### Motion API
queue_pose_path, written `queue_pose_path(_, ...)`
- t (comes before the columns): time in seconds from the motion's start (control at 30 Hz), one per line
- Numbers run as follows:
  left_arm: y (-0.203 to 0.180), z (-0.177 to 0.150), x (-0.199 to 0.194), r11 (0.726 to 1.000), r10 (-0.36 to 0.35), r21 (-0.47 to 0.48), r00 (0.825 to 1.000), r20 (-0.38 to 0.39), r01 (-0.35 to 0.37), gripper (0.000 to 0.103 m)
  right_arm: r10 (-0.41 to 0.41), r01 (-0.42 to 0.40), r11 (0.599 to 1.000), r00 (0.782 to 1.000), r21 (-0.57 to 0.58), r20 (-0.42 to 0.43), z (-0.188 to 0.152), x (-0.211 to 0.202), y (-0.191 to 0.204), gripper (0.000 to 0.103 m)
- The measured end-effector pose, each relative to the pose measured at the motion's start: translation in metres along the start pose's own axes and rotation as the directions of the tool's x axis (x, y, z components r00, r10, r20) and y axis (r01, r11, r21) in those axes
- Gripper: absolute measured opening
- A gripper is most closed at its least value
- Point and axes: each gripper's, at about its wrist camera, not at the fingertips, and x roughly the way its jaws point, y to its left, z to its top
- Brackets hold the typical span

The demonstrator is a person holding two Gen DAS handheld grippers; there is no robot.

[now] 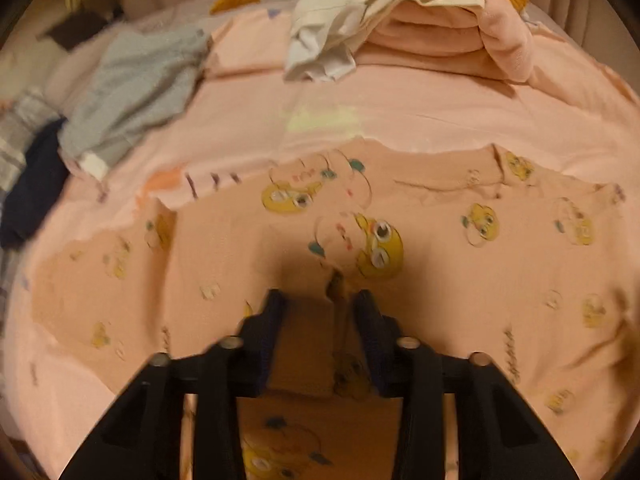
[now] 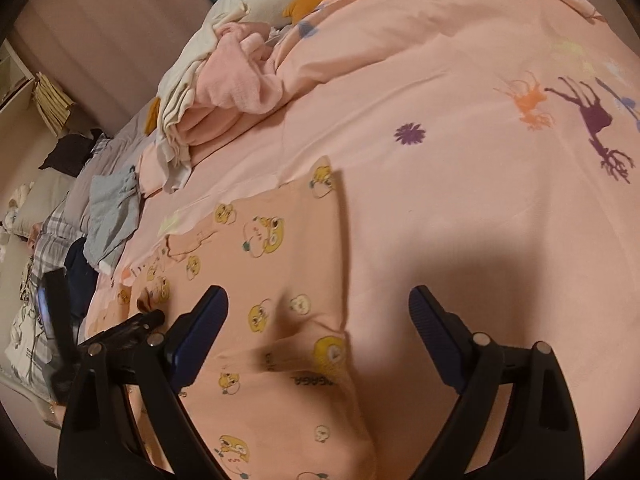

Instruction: Fold small clothes

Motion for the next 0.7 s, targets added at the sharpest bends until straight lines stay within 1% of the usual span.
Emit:
queue_pose_path(0.03, 0.002, 0.001, -0.002, 1.0, 0.002, 0.0, 1.0, 0.005, -0.002, 0.016, -0.007, 0.007, 1.0, 1.0, -0.01, 0.005, 0.001, -0.002, -0.001, 0.09)
queue_pose_path(0.1, 0.018, 0.005, -0.005, 0.998, -0.027, -0.055, 0.999, -0.024, 0.026, 0.013, -0.012, 0.012, 0.999, 1.0, -0.033, 0.008, 0.003, -0.004, -0.003, 0.082)
queue_pose_path(0.13, 0.033, 0.006, -0.006, 0.992, -0.061, -0.109, 0.997, -0.042, 0.056, 0.012, -0.003, 0.004, 0.999, 1.0, -0.048, 0.004, 0.004, -0.005, -0.004, 0.075)
queue_pose_path(0.17, 0.043, 0.006, -0.006, 0.988, -0.075, -0.139, 0.996, -0.045, 0.069, 0.012, 0.02, -0.021, 0.997, 1.0, -0.072, -0.009, 0.005, -0.006, -0.004, 0.072)
queue_pose_path(0.2, 0.054, 0.006, -0.006, 0.986, -0.075, -0.153, 0.996, -0.041, 0.068, 0.011, 0.036, -0.038, 0.994, 0.999, -0.098, -0.024, 0.005, -0.007, -0.003, 0.072)
queue_pose_path(0.23, 0.066, 0.004, -0.006, 0.987, -0.047, -0.156, 0.998, -0.035, 0.041, 0.011, 0.039, -0.043, 0.991, 0.999, -0.128, -0.035, 0.004, -0.008, -0.001, 0.072)
queue_pose_path(0.3, 0.078, -0.002, -0.002, 0.985, -0.001, -0.17, 0.999, -0.039, -0.006, 0.011, 0.003, -0.017, 0.969, 0.998, -0.248, -0.058, -0.002, -0.01, 0.007, 0.072)
queue_pose_path(0.33, 0.086, -0.005, 0.001, 0.983, -0.009, -0.185, 0.999, -0.044, 0.001, 0.011, -0.015, -0.003, 0.946, 0.998, -0.324, -0.055, -0.007, -0.012, 0.014, 0.072)
queue_pose_path(0.4, 0.105, -0.009, 0.004, 0.967, -0.106, -0.239, 0.993, -0.048, 0.091, 0.012, -0.024, -0.002, 0.918, 0.998, -0.398, -0.06, -0.014, -0.012, 0.02, 0.072)
queue_pose_path(0.43, 0.113, -0.01, 0.004, 0.956, -0.141, -0.268, 0.989, -0.046, 0.124, 0.012, -0.024, -0.005, 0.912, 0.998, -0.411, -0.065, -0.016, -0.01, 0.021, 0.071)
queue_pose_path(0.47, 0.121, -0.012, 0.002, 0.944, -0.165, -0.296, 0.985, -0.042, 0.145, 0.012, -0.029, -0.003, 0.907, 0.997, -0.421, -0.069, -0.017, -0.006, 0.023, 0.067)
queue_pose_path(0.5, 0.126, -0.014, -0.002, 0.939, -0.162, -0.315, 0.986, -0.039, 0.142, 0.012, -0.046, 0.009, 0.902, 0.996, -0.431, -0.074, -0.019, -0.002, 0.024, 0.064)
queue_pose_path(0.53, 0.131, -0.015, -0.006, 0.94, -0.138, -0.32, 0.99, -0.035, 0.12, 0.012, -0.09, 0.04, 0.891, 0.992, -0.453, -0.09, -0.022, 0.008, 0.026, 0.057)
queue_pose_path(0.57, 0.137, -0.017, -0.011, 0.945, -0.107, -0.313, 0.994, -0.032, 0.092, 0.012, -0.122, 0.059, 0.882, 0.987, -0.467, -0.105, -0.024, 0.014, 0.027, 0.053)
queue_pose_path(0.6, 0.145, -0.019, -0.016, 0.951, -0.088, -0.301, 0.996, -0.026, 0.076, 0.012, -0.164, 0.085, 0.875, 0.978, -0.476, -0.127, -0.026, 0.024, 0.027, 0.052)
queue_pose_path(0.63, 0.156, -0.022, -0.022, 0.955, -0.063, -0.293, 0.998, -0.024, 0.053, 0.012, -0.181, 0.096, 0.878, 0.974, -0.468, -0.14, -0.026, 0.029, 0.026, 0.052)
queue_pose_path(0.7, 0.179, -0.031, -0.022, 0.954, -0.019, -0.3, 0.999, -0.044, 0.005, 0.012, -0.19, 0.11, 0.888, 0.972, -0.446, -0.139, -0.022, 0.031, 0.025, 0.051)
